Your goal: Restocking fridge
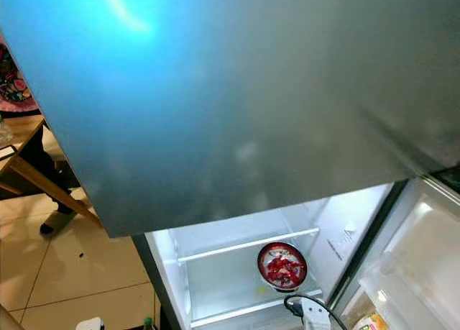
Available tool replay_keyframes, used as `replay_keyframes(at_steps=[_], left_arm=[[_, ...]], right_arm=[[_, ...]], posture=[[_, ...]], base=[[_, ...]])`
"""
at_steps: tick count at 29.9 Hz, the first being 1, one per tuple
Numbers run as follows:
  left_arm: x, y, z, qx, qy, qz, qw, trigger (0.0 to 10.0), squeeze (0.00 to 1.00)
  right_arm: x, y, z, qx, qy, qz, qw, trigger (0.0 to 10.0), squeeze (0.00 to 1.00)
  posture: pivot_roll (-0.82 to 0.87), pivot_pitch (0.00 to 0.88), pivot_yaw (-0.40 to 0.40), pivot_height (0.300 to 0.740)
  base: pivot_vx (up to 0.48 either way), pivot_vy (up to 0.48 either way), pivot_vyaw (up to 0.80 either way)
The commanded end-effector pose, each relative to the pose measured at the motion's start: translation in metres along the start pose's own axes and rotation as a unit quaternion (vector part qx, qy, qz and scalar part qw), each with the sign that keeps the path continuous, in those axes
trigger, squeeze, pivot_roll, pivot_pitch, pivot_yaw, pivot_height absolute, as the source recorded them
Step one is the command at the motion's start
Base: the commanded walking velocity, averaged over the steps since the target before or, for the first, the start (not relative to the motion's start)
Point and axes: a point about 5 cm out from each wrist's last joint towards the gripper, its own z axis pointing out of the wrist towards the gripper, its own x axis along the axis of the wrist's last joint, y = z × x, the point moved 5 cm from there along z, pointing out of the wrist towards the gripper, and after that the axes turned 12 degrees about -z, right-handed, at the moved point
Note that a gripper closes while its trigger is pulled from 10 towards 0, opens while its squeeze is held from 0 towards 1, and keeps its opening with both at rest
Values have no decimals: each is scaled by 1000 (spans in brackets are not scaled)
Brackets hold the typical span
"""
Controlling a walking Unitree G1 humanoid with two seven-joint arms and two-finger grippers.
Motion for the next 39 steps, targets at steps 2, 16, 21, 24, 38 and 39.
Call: replay_keyframes(at_steps=[2,16,21,24,38,39], left_arm=[[3,-6,-1,11,0,-1,1000,10000,0],[-9,-13,-4,22,-21,7,1000,10000,0],[-11,-7,-2,20,-25,13,999,10000,0],[-9,-3,0,18,-23,14,999,10000,0],[-10,-2,0,14,-29,24,999,10000,0],[-8,-3,0,15,-26,18,999,10000,0]], right_arm=[[-3,-4,1,3,-8,0,1000,10000,0],[1,-5,2,1,-4,-5,1000,10000,0],[-4,-7,1,2,-9,-3,1000,10000,0],[-4,-7,1,2,-9,-2,1000,10000,0],[-7,-5,1,0,-15,-10,1000,10000,0],[-6,-5,1,1,-14,-11,1000,10000,0]], posture=[[-24,0,42,740],[-22,0,56,740],[-22,0,51,740],[-25,0,55,740],[-28,0,53,740],[-28,0,53,740]], base=[[-300,0,0],[-312,0,0],[-321,0,0],[-330,0,0],[-398,0,0],[0,0,0]])
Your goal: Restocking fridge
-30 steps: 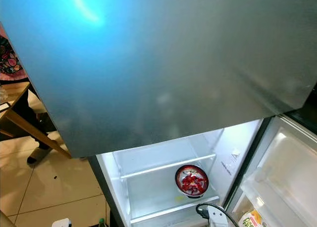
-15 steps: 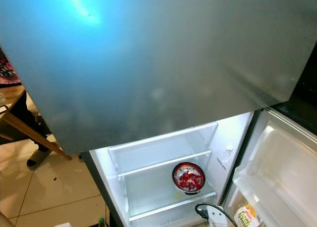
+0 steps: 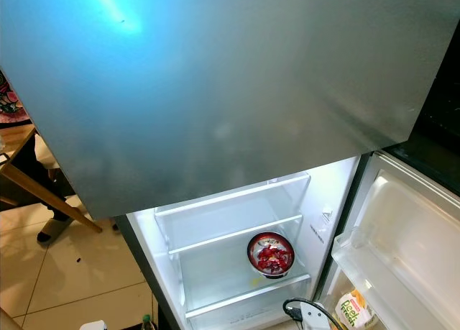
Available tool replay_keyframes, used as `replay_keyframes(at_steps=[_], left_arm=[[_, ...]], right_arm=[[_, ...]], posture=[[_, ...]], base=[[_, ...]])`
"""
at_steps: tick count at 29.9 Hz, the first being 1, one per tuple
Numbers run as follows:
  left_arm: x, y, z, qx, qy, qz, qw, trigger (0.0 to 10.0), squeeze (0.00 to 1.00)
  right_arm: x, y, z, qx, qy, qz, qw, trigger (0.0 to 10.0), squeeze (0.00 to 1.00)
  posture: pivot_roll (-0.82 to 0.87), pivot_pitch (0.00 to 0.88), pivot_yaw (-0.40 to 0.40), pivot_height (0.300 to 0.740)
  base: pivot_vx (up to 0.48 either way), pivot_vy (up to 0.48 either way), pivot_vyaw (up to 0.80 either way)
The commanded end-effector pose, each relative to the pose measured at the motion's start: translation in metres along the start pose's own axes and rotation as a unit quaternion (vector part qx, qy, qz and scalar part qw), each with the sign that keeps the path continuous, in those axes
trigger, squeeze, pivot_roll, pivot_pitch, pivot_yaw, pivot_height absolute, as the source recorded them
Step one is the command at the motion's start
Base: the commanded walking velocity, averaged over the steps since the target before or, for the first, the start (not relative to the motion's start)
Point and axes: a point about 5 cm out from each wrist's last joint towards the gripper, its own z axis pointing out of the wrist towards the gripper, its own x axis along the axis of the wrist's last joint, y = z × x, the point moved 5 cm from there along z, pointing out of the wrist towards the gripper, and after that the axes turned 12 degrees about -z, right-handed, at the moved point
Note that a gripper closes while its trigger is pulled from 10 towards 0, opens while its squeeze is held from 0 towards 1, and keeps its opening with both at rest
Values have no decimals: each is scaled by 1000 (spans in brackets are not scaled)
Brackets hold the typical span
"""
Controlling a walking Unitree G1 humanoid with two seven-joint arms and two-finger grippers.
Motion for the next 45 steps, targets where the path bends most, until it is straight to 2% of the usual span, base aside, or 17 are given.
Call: replay_keyframes(at_steps=[1,26,31,45], left_arm=[[-2,-1,0,3,-5,-4,1000,10000,0],[0,-5,-2,2,1,-14,1000,10000,0],[1,-3,-1,-3,-3,-1,1000,10000,0],[-2,1,0,-6,-7,1,1000,10000,0]], right_arm=[[0,-3,1,5,-4,-2,1000,10000,0],[-6,-3,0,6,-10,2,1000,10000,0],[-2,-6,1,8,-7,5,1000,10000,0],[-5,-9,1,11,-12,6,1000,10000,0]], posture=[[-28,0,53,740],[-32,0,52,740],[-26,0,59,740],[-25,0,62,740]], base=[[0,0,0],[0,0,0],[-321,0,0],[-335,0,0]])
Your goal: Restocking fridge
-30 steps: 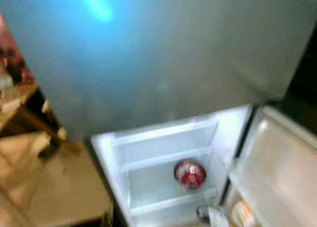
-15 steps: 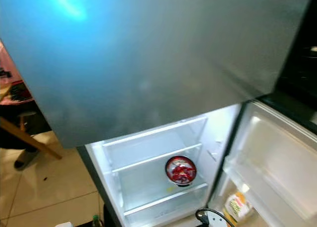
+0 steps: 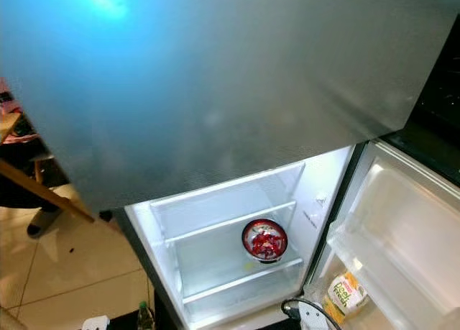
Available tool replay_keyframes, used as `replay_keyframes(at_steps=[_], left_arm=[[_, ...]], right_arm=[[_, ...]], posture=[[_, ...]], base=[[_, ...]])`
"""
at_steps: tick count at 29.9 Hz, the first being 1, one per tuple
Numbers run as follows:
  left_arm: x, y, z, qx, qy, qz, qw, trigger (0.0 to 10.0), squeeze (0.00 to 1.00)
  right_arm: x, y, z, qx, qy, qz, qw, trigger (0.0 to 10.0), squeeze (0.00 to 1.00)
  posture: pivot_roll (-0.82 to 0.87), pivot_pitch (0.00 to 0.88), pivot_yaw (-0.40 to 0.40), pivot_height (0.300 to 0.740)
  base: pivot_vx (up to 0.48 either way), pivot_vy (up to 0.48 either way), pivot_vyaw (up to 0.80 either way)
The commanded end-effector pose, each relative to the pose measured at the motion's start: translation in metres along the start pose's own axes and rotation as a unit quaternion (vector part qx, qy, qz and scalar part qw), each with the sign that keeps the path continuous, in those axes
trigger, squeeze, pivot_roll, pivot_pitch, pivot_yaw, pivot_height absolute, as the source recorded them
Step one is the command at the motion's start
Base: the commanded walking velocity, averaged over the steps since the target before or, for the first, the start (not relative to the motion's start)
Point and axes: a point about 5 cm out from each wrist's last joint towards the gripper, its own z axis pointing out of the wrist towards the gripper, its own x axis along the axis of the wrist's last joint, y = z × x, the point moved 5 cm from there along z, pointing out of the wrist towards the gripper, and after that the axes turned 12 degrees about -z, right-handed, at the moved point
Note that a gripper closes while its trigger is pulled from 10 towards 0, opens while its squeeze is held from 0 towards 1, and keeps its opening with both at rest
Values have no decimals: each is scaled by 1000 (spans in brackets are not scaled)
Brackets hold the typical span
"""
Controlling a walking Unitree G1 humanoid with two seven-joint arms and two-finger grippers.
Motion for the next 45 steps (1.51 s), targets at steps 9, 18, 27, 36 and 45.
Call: replay_keyframes(at_steps=[9,18,27,36,45], left_arm=[[-6,0,0,3,-10,1,1000,10000,0],[-6,1,0,0,-11,1,1000,10000,0],[-7,0,0,-1,-13,5,1000,10000,0],[-7,0,0,-1,-14,6,1000,10000,0],[-3,-2,-1,2,-6,13,1000,10000,0]], right_arm=[[-8,-3,0,2,-10,5,1000,10000,0],[-12,0,-1,-4,-13,4,1000,10000,0],[-15,0,-2,-1,-17,6,1000,10000,0],[-16,0,-2,1,-18,1,1000,10000,0],[-12,1,-2,-2,-11,4,1000,10000,0]], posture=[[-27,0,60,740],[-29,0,59,740],[-30,0,59,740],[-30,0,57,740],[-31,0,54,740]], base=[[-341,0,0],[-342,0,0],[-342,0,-173],[-343,0,-776],[-112,0,-258]])
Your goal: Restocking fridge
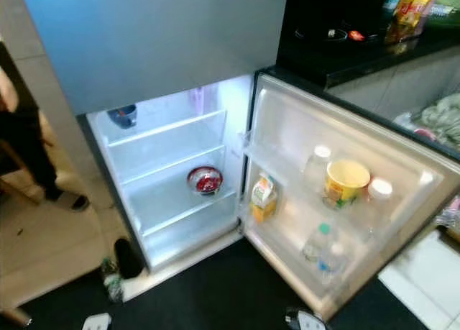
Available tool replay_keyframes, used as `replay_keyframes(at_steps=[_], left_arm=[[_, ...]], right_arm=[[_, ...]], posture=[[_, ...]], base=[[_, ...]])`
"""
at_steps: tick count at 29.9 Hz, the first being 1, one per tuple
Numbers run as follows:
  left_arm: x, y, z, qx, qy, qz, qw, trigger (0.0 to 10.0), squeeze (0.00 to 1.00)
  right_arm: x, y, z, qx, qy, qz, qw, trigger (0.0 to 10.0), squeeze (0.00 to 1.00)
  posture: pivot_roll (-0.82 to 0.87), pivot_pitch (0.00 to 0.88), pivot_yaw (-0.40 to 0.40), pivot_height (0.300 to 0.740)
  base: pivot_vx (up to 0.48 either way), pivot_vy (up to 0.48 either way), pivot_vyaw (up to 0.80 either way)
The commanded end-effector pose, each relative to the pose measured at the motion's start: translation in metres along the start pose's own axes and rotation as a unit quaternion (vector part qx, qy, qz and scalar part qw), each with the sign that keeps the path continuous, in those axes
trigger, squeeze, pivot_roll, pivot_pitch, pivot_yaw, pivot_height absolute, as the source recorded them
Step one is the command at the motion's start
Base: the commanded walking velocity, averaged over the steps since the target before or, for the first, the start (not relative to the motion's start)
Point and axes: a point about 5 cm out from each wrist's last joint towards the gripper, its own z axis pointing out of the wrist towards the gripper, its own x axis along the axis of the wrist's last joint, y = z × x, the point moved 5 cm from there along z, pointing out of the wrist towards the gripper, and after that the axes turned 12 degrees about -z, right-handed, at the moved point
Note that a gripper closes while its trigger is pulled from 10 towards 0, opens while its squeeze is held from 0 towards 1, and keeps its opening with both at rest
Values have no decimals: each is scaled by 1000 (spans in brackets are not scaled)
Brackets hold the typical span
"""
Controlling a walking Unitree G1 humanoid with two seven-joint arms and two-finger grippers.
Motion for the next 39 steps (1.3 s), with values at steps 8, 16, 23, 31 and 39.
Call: replay_keyframes(at_steps=[8,16,23,31,39], left_arm=[[9,-4,-1,1,10,10,1000,10000,0],[6,-1,-1,-4,5,8,1000,10000,0],[3,0,0,-6,1,9,1000,10000,0],[1,2,0,-7,0,10,1000,10000,0],[1,3,0,-9,-1,9,1000,10000,0]], right_arm=[[7,-2,1,7,10,-5,1000,10000,0],[11,-1,0,11,17,-6,1000,10000,0],[11,-1,0,15,21,2,1000,10000,0],[13,-3,0,19,25,8,999,10000,0],[18,-5,0,38,40,17,998,10000,0]], posture=[[-32,0,43,740],[-35,0,42,740],[-36,0,47,740],[-38,0,48,740],[-41,0,48,740]], base=[[0,0,0],[0,-396,0],[0,-405,0],[0,-270,0],[0,-385,245]])
